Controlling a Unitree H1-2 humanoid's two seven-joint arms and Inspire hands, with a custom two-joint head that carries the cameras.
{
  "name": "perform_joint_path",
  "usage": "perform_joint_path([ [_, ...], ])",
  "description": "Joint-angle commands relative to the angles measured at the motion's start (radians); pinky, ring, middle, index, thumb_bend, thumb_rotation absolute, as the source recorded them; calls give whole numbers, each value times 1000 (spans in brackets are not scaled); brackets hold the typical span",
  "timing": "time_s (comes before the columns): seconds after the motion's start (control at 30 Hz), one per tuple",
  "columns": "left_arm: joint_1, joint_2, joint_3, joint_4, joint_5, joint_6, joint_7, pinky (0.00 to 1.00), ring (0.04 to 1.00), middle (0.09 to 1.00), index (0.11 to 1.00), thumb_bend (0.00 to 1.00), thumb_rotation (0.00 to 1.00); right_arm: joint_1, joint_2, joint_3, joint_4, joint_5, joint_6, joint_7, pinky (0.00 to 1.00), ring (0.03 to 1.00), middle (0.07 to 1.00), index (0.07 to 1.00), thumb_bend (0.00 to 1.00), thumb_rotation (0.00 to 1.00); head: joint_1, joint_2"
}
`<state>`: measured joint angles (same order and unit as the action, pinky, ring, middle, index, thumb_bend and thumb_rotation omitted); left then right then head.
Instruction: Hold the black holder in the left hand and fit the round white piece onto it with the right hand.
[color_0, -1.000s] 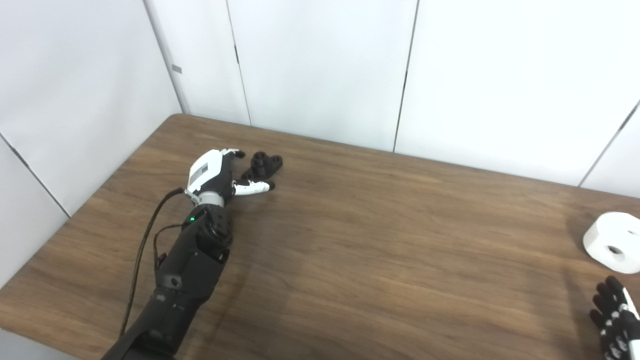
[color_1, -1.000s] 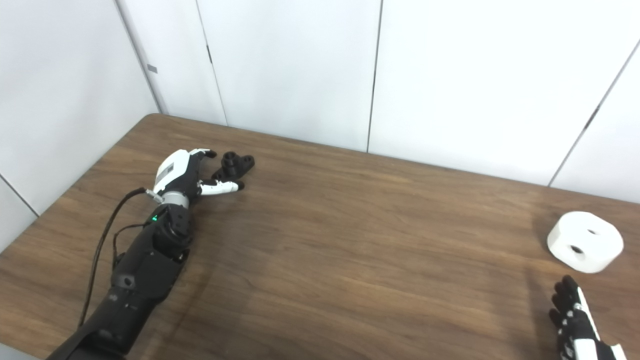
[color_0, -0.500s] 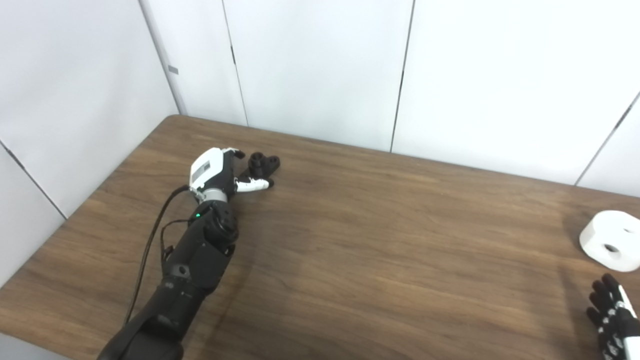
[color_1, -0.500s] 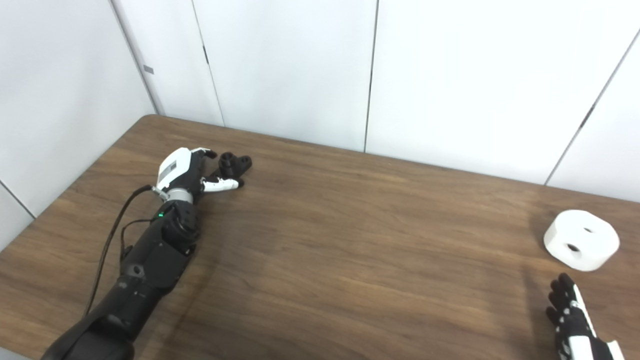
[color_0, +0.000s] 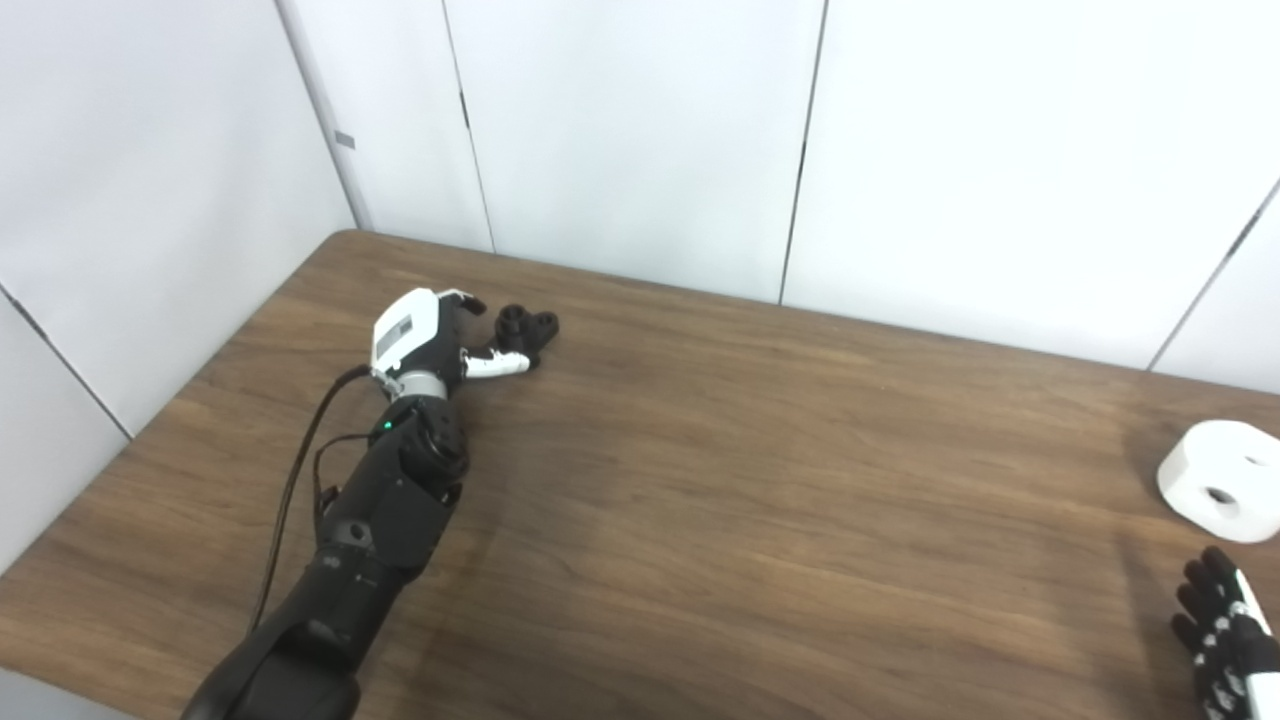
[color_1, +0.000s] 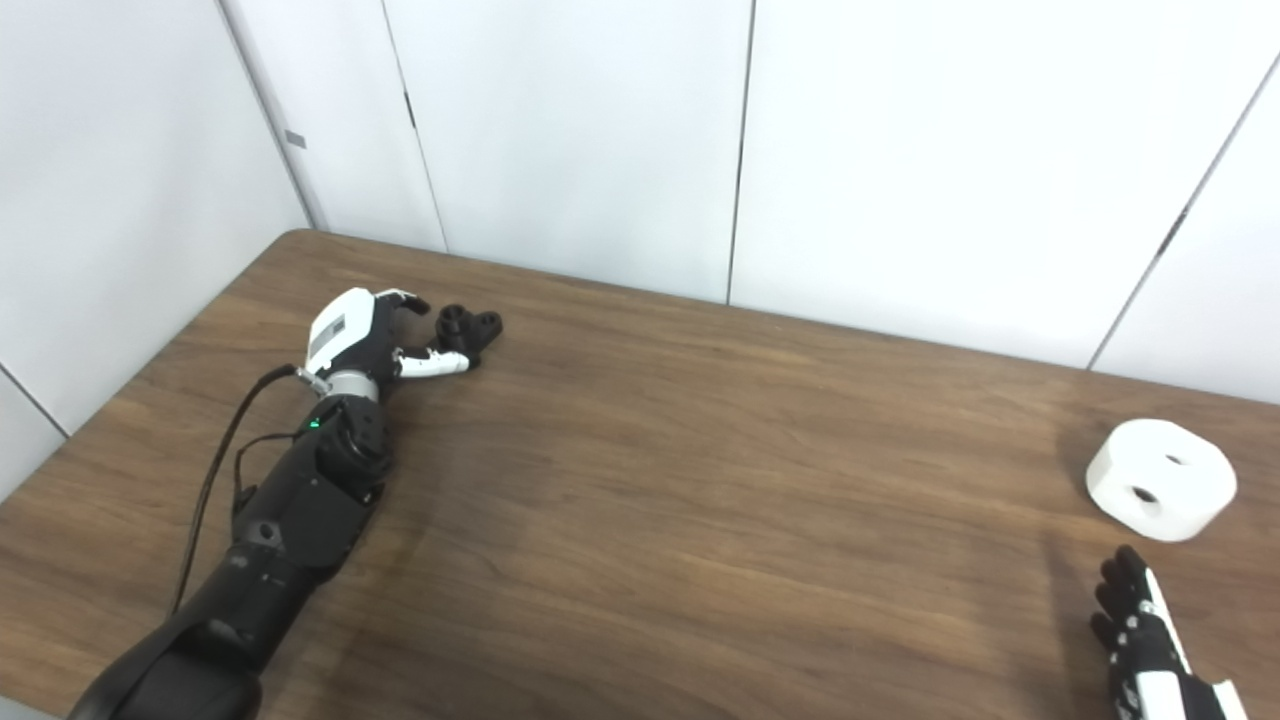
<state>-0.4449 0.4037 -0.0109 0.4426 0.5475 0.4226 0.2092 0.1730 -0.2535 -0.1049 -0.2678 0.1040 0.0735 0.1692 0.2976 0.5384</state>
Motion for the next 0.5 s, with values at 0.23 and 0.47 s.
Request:
perform_joint_path([
  [0.23,-24,33,-20,-26,12,40,-27,858,934,881,694,878,289,1,-19,-11,-36,4,0,1,1000,998,996,1000,689,1000,2,10],
  [0.47,-19,46,-50,-13,28,36,-39,867,930,874,677,882,291,0,-21,-11,-39,4,3,2,1000,995,992,1000,691,1000,2,13],
])
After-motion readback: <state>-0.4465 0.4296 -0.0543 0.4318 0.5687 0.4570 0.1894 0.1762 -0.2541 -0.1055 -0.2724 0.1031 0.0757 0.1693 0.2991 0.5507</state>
